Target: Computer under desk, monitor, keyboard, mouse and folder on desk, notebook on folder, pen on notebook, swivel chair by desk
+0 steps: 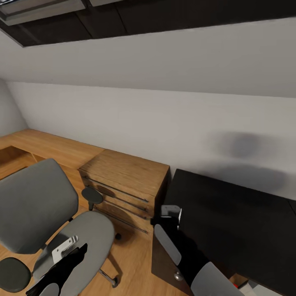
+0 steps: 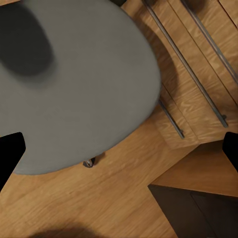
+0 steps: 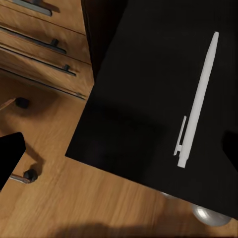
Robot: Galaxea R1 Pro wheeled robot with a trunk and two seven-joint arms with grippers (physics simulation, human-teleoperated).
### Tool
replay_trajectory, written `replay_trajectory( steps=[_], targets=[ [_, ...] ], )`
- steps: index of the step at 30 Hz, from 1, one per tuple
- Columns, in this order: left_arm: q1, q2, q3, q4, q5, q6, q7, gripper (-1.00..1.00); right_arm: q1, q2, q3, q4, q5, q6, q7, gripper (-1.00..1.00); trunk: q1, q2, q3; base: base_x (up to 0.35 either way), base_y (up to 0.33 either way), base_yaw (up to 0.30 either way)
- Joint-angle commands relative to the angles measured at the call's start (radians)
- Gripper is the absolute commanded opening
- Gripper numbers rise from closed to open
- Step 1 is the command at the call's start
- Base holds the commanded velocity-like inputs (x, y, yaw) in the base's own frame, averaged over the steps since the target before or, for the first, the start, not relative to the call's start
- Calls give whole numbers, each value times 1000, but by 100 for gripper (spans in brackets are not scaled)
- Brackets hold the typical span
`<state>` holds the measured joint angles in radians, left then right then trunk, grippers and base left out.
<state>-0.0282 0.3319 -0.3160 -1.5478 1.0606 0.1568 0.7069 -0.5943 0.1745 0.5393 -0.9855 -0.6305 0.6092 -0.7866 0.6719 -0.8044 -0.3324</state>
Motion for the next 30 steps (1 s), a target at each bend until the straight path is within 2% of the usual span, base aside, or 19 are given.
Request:
replay_trajectory(
  steps=[1,7,13,18,21,30],
  targets=[
    [-1,1,-2,-2,3,3,7,100,-2,0,-4,5,-6,3,-8,100,0,-1,-1,1,0,0],
    [-1,1,-2,-2,3,3,7,100,-10,0,-14,55,-5,-22,-7,100,0,-1,-1,0,0,0],
    [-1,1,-5,-3,1,2,7,100,-53,0,-19,143,-4,-80,-5,100,0,-1,-1,0,0,0],
    [-1,1,-9,-2,1,1,8,100,-67,0,-20,172,-2,-99,2,100,0,-1,-1,0,0,0],
    [-1,1,-19,-2,2,1,8,100,-77,0,-20,191,1,-119,33,100,0,-1,-1,0,0,0],
    [-1,1,-29,-3,1,1,8,100,-107,-3,-21,262,2,-147,68,100,0,-1,-1,0,0,0]
  ],
)
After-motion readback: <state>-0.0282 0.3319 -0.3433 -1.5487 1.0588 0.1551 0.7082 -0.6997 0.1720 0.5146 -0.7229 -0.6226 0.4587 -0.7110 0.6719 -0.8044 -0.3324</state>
